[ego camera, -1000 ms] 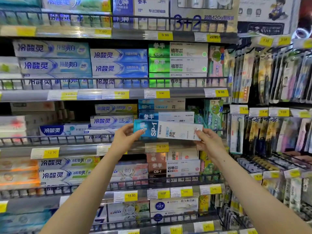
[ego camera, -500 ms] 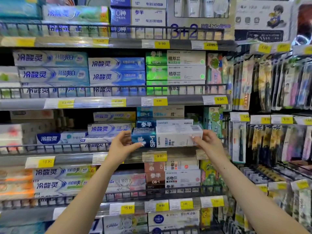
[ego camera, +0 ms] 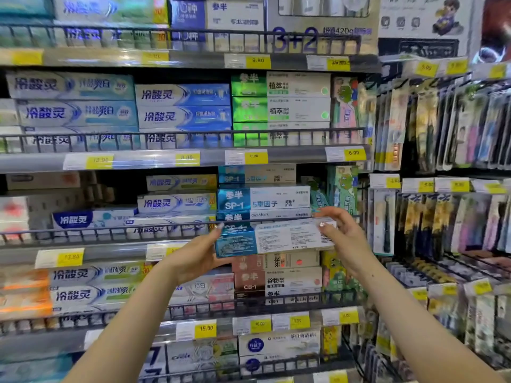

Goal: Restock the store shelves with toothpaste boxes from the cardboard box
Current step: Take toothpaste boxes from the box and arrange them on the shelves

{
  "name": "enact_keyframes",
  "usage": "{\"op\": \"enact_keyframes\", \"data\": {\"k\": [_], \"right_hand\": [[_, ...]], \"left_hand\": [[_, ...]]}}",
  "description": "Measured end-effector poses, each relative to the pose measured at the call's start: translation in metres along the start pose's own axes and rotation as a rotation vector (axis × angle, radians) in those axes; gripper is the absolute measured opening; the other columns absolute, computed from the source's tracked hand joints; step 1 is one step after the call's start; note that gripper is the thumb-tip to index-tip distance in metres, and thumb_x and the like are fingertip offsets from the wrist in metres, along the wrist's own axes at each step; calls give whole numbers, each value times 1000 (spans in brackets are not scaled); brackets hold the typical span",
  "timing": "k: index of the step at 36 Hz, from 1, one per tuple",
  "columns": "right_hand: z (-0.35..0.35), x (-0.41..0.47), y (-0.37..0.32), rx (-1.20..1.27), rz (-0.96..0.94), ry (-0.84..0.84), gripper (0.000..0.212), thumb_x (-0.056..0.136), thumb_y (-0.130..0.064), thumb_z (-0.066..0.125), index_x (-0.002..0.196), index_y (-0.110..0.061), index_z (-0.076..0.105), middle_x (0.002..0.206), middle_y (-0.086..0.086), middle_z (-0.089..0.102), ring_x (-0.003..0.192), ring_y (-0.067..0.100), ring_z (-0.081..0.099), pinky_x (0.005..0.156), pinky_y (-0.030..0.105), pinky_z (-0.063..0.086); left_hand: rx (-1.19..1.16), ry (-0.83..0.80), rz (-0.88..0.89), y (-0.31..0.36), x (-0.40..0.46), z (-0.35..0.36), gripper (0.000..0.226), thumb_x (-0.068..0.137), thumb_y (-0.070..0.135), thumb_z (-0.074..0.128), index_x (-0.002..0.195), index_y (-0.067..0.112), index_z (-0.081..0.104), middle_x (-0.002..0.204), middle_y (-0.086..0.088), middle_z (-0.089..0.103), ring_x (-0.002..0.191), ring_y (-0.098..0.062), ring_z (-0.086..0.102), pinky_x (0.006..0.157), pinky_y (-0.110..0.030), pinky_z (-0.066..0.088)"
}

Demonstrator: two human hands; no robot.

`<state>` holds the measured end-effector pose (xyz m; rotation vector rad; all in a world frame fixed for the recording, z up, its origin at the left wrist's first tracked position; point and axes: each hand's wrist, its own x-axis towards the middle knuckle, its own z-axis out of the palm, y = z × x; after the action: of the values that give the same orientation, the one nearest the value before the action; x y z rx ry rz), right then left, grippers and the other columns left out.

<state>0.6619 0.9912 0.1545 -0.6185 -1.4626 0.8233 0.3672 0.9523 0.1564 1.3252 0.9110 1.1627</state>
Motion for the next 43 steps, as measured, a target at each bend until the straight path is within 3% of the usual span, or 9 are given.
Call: {"op": "enact_keyframes", "data": {"k": [3, 6, 12, 17, 25, 28, 31, 33, 43], "right_hand": [[-1, -5, 2, -41, -8, -53, 24, 86, -3, 60, 103, -19, 58, 109, -8, 60, 107, 1, 53, 82, 15, 49], [1, -8, 6, -34, 29, -19, 35, 88, -9, 58, 117, -28, 52, 122, -16, 53, 114, -9, 44, 93, 20, 43], [-3, -15, 20, 9, 277, 18, 57, 84, -37, 59, 137, -39, 37, 137, -8, 43, 126, 15, 41, 104, 44, 38], [3, -19, 22, 75, 496, 19, 43, 90, -32, 55, 119, -2, 46, 102, 12, 66, 90, 20, 64, 62, 28, 58], [5, -5, 13, 91, 292, 79, 30, 79, -16, 70, 100, -20, 50, 113, 8, 62, 97, 17, 63, 73, 29, 54], [8, 6, 5, 19, 136, 164, 25, 81, -22, 70, 98, -29, 54, 105, -8, 62, 99, 10, 60, 78, 25, 48], [13, 20, -4, -99, 46, 217, 59, 71, -50, 72, 121, -25, 55, 121, -5, 60, 113, 13, 55, 96, 35, 46], [17, 30, -10, -130, 1, 209, 56, 76, -49, 69, 124, -24, 55, 122, -6, 61, 114, 11, 55, 100, 37, 44], [33, 79, -7, -189, -151, 219, 51, 85, -23, 65, 131, -17, 43, 127, 0, 55, 117, 14, 52, 103, 37, 42]], "left_hand": [[-85, 114, -46, 0, 2, 6, 30, 92, 35, 49, 111, 13, 58, 101, -7, 72, 99, -19, 66, 81, -29, 54], [-101, 122, -9, -5, 3, 6, 36, 89, 15, 58, 123, 3, 51, 113, -12, 67, 103, -22, 65, 87, -34, 54], [-94, 73, 187, -11, -1, 10, 36, 83, -8, 55, 115, 10, 56, 111, -7, 64, 98, -19, 66, 76, -27, 55], [-64, 87, 200, -15, -3, 4, 42, 81, -10, 56, 117, 13, 55, 108, -5, 66, 98, -22, 65, 78, -26, 54], [166, 250, 316, 2, 3, 2, 63, 64, 23, 84, 121, 11, 58, 112, -1, 68, 106, -18, 63, 87, -33, 52], [201, 359, 428, 17, 11, 8, 47, 76, 8, 73, 119, 18, 56, 102, 9, 68, 89, 5, 65, 74, -14, 53], [294, 397, 528, 35, 23, 13, 48, 79, 9, 71, 124, 15, 56, 107, 6, 66, 85, 13, 62, 71, -7, 50], [321, 429, 561, 44, 31, 11, 49, 80, 12, 71, 126, 14, 57, 112, 4, 65, 83, 15, 61, 66, -5, 48], [373, 547, 594, 53, 67, -10, 49, 79, 19, 72, 125, 11, 59, 109, 2, 69, 101, -9, 65, 86, -28, 54]]}}
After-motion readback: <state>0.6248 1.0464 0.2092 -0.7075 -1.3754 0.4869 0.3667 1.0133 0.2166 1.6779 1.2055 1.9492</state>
